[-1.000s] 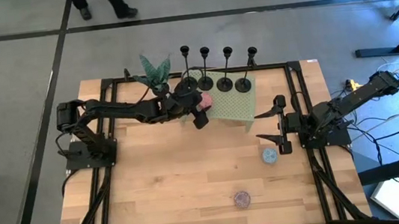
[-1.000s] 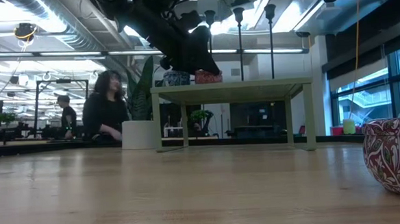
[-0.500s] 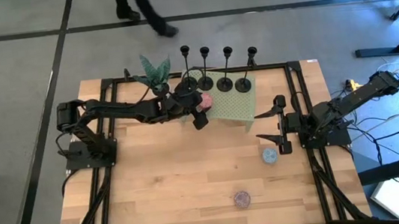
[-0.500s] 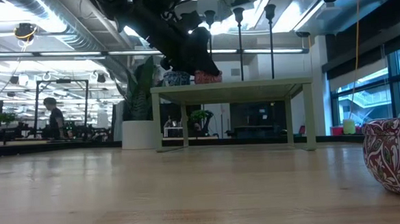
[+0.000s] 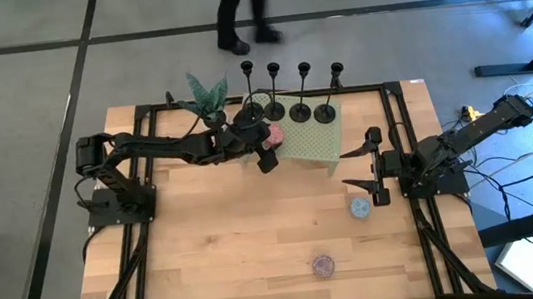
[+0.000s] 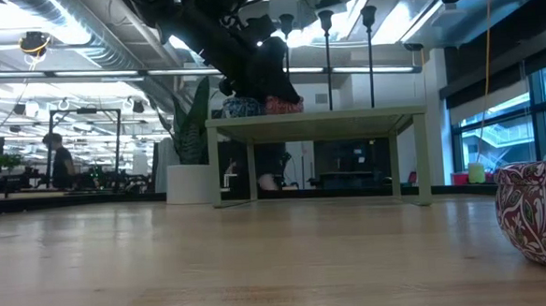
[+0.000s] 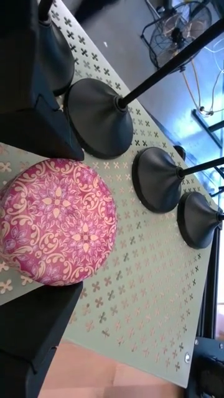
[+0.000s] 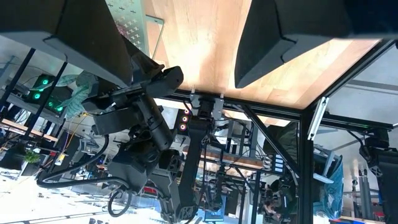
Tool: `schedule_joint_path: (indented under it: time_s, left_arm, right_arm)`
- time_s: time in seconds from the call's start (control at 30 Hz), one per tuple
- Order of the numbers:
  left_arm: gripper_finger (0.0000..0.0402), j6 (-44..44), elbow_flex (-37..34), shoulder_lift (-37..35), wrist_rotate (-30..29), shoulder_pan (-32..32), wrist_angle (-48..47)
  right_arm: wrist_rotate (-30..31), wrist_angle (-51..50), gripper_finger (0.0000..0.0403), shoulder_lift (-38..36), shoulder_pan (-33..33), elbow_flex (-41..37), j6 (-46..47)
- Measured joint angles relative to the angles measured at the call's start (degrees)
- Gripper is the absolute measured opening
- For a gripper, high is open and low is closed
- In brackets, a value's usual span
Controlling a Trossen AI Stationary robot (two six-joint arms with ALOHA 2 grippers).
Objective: Pick & Place candle stick holders
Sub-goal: Put the pink scented candle on the shelf aligned with the other blue scented candle, then put the light blue scented candle on the shelf aligned with the other pink scented candle
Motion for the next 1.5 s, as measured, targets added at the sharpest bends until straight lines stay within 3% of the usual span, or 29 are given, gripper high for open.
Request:
schedule_joint_path:
  time_s: [0.8,1.17,1.5]
  left_arm:
    - [0.0321,1.5,0.0,0.0,0.8,0.7,-0.2]
    - [0.036,2.5,0.0,0.0,0.7,0.7,-0.3]
    - [0.0363,6.1,3.4,0.0,-4.2,-1.3,-0.3]
  right_arm:
    - [0.0,0.0,0.0289,0.0,0.0,0.0,0.0]
    - [0.0,0.0,0.0289,0.0,0.0,0.0,0.0]
    - [0.0,0.0,0.0289,0.0,0.0,0.0,0.0]
